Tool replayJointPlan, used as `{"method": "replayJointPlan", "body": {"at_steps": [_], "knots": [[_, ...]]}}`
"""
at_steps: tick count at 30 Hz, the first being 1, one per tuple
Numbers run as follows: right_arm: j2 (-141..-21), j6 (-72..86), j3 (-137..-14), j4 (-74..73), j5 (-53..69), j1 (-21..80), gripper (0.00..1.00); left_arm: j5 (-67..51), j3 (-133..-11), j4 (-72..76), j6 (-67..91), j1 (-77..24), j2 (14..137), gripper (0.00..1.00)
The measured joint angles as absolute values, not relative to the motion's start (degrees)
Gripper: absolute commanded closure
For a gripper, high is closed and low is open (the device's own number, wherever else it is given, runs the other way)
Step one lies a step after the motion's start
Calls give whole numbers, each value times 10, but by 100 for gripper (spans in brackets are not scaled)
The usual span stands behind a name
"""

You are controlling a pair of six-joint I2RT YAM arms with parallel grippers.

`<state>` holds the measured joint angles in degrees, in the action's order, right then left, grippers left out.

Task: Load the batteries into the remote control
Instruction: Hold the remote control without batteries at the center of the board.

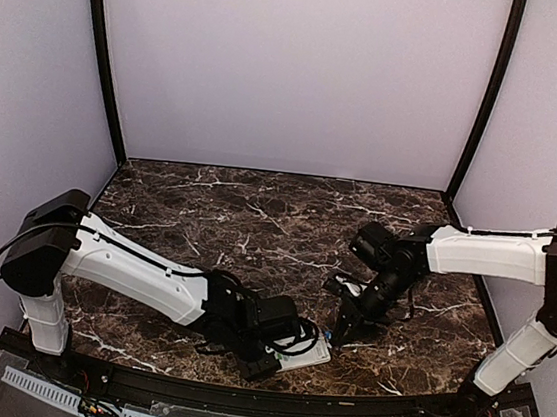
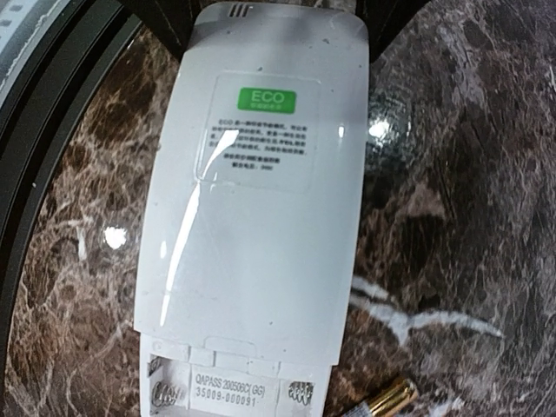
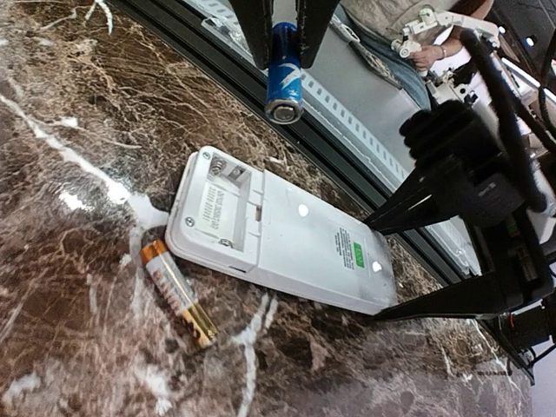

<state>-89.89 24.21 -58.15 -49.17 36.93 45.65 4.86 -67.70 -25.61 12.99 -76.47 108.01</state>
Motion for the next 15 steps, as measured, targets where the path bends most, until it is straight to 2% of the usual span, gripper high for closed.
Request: {"method": "replayJointPlan", "body": {"at_steps": [9,15], "knots": [[-952,260,-548,-477,391,458,100,65,-700,-253,122,-775,1098,48],[-1002,250,-575,-485,385,458,100,65,-700,-254,124,-775,1098,46]]}}
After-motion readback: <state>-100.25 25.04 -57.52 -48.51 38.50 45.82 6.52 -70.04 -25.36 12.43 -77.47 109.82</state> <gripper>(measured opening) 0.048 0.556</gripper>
